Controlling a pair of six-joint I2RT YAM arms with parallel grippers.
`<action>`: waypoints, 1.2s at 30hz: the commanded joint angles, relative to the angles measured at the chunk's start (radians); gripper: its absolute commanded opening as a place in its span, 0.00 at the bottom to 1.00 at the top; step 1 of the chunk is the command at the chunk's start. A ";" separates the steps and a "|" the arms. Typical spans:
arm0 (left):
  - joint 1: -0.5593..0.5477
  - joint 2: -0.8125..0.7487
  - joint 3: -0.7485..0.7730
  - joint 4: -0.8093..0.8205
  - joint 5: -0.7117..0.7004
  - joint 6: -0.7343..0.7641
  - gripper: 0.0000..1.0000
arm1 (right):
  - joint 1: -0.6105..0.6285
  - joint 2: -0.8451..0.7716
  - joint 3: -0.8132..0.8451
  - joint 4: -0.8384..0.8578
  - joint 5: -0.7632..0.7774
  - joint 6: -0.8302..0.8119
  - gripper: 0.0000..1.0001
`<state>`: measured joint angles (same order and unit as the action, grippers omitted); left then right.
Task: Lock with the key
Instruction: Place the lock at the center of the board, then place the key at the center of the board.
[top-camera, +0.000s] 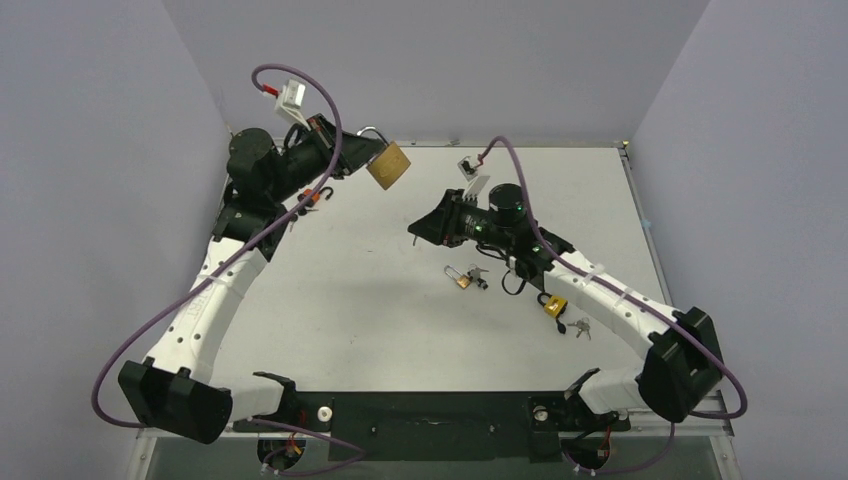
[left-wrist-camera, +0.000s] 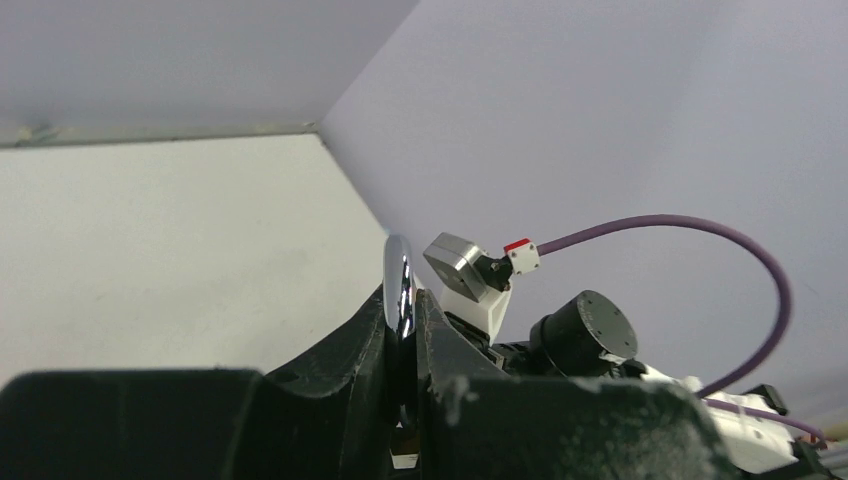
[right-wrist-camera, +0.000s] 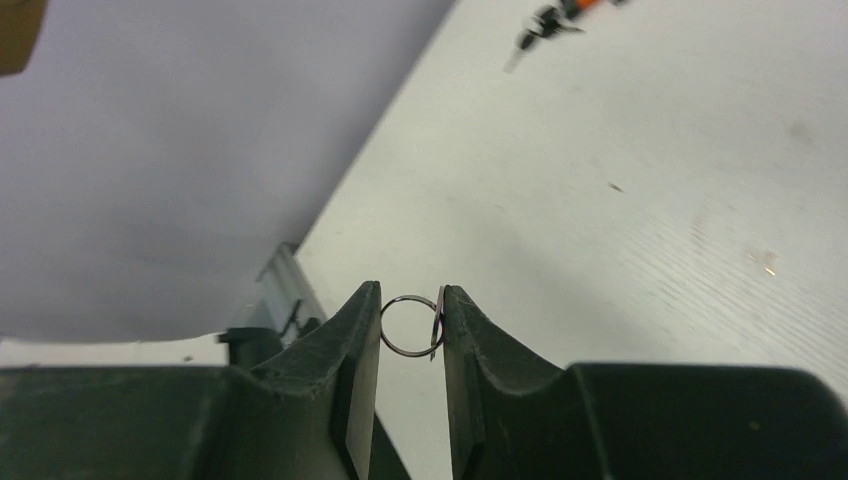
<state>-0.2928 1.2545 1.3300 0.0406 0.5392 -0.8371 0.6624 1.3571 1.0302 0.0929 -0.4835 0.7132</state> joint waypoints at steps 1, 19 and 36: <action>0.006 0.087 -0.119 0.003 -0.121 0.034 0.00 | 0.022 0.133 0.066 -0.225 0.222 -0.100 0.00; 0.007 0.546 -0.224 0.151 -0.104 -0.008 0.00 | 0.044 0.538 0.225 -0.191 0.398 -0.009 0.00; 0.040 0.672 -0.184 0.070 -0.119 0.011 0.27 | 0.026 0.676 0.350 -0.209 0.430 0.013 0.13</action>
<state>-0.2600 1.9228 1.0786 0.1009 0.4282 -0.8341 0.6937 2.0239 1.3254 -0.1322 -0.0895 0.7189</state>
